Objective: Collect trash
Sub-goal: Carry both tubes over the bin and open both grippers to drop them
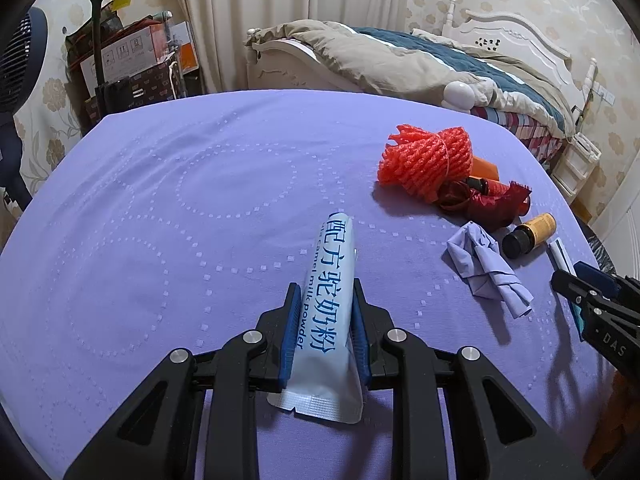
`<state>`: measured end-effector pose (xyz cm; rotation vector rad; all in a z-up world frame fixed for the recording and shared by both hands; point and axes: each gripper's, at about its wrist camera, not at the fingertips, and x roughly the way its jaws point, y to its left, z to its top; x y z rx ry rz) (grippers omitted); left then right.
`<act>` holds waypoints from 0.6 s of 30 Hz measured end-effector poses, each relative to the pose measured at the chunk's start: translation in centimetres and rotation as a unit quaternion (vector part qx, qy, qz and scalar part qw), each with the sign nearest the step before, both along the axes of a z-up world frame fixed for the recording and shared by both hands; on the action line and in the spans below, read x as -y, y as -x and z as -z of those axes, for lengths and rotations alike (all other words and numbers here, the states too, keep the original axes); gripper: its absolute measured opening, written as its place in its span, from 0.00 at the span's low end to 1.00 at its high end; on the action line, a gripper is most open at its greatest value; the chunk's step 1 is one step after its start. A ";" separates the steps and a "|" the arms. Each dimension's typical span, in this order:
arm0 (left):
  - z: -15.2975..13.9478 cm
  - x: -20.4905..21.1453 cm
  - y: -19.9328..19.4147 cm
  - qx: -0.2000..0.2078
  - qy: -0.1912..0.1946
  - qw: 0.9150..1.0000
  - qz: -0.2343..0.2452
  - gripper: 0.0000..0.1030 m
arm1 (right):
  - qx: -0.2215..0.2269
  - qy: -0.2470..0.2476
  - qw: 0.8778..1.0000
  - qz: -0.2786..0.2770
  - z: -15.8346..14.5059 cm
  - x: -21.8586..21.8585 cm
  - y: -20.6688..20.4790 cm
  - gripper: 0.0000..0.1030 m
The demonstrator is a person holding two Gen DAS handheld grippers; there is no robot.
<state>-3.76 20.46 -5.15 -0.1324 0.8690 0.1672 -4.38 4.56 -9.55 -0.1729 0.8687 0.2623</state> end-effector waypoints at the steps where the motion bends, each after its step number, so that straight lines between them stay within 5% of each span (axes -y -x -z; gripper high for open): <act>1: 0.0 0.0 0.0 0.000 0.000 1.000 0.000 0.24 | 0.001 0.001 1.000 0.000 0.0 0.0 0.0 0.24; 4: 0.0 0.0 0.0 0.000 -0.001 1.000 0.000 0.24 | 0.001 -0.001 1.000 -0.002 0.0 0.3 0.0 0.18; 18: -2.4 3.5 0.9 0.038 0.004 0.999 0.033 0.24 | 0.033 -0.041 0.999 0.014 -2.5 3.2 1.2 0.17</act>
